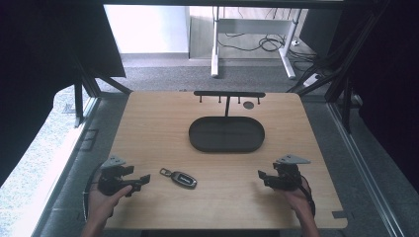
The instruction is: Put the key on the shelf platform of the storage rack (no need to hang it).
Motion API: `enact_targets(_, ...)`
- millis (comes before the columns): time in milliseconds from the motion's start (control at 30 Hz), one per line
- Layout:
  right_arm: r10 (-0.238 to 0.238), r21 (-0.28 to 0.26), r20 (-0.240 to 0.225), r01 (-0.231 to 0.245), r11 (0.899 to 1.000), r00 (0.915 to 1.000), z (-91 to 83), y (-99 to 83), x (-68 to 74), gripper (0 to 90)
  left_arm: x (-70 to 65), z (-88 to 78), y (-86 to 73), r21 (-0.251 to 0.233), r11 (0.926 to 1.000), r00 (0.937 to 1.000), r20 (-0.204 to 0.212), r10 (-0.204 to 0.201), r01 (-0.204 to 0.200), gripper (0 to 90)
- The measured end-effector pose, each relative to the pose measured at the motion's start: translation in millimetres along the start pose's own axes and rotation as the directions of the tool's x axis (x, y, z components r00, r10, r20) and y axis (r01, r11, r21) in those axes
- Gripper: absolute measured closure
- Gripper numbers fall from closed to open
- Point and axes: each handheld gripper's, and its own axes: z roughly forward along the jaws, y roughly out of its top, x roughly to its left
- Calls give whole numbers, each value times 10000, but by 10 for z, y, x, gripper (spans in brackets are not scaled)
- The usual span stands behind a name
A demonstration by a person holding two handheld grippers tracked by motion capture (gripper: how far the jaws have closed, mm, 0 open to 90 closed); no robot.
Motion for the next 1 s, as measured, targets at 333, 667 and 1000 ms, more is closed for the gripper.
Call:
enact_targets(333, -511, 4, -365, 511, 9987, 9980, -65, 176, 90, 294, 18, 7, 10, 70, 10000, 10000, -29, -9, 9, 214)
enact_targets(667, -1519, 564, -767, 1564, 9861, 9854, -136, 473, 315, 303, 18, -22, 20, 14, 10000, 10000, 55, 31, -31, 214)
enact_targets(1000, -1983, 976, -1355, 2123, 9723, 9707, -194, 758, 489, 322, 16, -9, 22, 54, 10000, 10000, 70, 52, -52, 214)
